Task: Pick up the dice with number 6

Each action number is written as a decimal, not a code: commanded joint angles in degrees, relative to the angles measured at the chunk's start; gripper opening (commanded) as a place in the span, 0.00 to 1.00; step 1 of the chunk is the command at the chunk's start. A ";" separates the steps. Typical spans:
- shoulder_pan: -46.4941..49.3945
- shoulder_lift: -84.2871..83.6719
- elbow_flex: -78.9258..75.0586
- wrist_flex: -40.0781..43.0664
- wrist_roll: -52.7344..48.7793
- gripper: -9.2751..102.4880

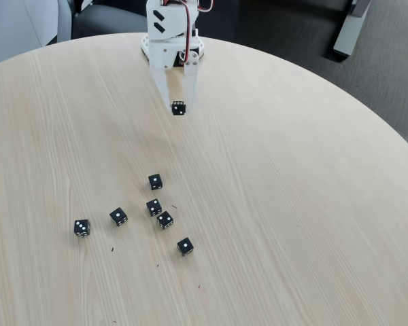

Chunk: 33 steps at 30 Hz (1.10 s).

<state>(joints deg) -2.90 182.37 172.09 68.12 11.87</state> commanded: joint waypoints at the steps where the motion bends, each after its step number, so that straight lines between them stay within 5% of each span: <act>1: 0.18 0.09 -0.18 0.09 -0.53 0.08; 33: -0.18 0.09 -0.18 0.09 0.26 0.09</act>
<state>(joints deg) -2.90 182.37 172.09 68.12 11.87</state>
